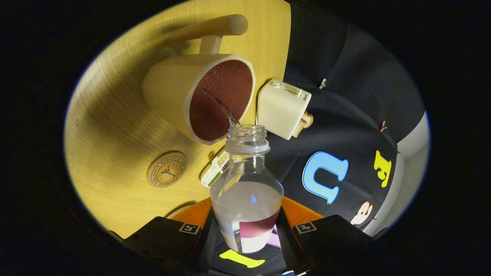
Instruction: Take the bottle from table, then pour the juice into the cup, finally place the bottle on the coaster
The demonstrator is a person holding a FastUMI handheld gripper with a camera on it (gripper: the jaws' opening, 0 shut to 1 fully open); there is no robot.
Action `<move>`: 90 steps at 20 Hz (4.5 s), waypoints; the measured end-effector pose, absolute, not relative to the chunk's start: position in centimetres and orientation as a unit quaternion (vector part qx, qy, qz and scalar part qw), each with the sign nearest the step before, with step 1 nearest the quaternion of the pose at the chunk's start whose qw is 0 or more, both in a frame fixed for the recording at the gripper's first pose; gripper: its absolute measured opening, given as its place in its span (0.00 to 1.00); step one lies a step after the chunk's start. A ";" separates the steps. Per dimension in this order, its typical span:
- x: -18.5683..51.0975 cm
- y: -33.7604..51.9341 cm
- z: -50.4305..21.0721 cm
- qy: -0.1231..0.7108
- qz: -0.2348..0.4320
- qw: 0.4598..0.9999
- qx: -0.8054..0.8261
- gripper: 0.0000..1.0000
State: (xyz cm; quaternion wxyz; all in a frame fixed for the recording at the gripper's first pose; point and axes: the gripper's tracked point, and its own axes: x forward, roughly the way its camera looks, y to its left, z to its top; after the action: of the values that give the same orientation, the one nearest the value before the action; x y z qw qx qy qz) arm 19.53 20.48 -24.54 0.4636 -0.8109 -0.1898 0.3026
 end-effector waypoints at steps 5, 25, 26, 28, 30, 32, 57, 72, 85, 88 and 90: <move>19.8 20.8 -24.4 -0.197 0.306 0.436 -0.823 0.74; 19.8 23.1 -22.2 -0.265 0.307 0.350 -0.844 0.73; 19.8 23.4 -22.0 -0.270 0.306 0.348 -0.844 0.73; 19.7 23.5 -21.7 -0.277 0.307 0.345 -0.843 0.74; 19.8 23.4 -21.9 -0.277 0.306 0.340 -0.845 0.73; 19.9 23.1 -22.2 -0.275 0.308 0.337 -0.846 0.74; 18.3 23.8 -22.3 -0.288 0.318 0.361 -0.828 0.74; 18.8 20.0 -18.2 -0.150 0.324 0.698 -0.621 0.74; 21.0 17.2 -17.5 0.064 0.342 0.924 -0.157 0.74; 22.5 16.7 -18.6 0.090 0.325 0.937 -0.086 0.74; 23.4 16.1 -19.4 0.101 0.313 0.944 -0.039 0.74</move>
State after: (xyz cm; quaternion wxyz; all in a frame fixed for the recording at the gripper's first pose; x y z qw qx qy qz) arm 23.43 16.15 -19.39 0.9437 -0.0392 0.1006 0.3127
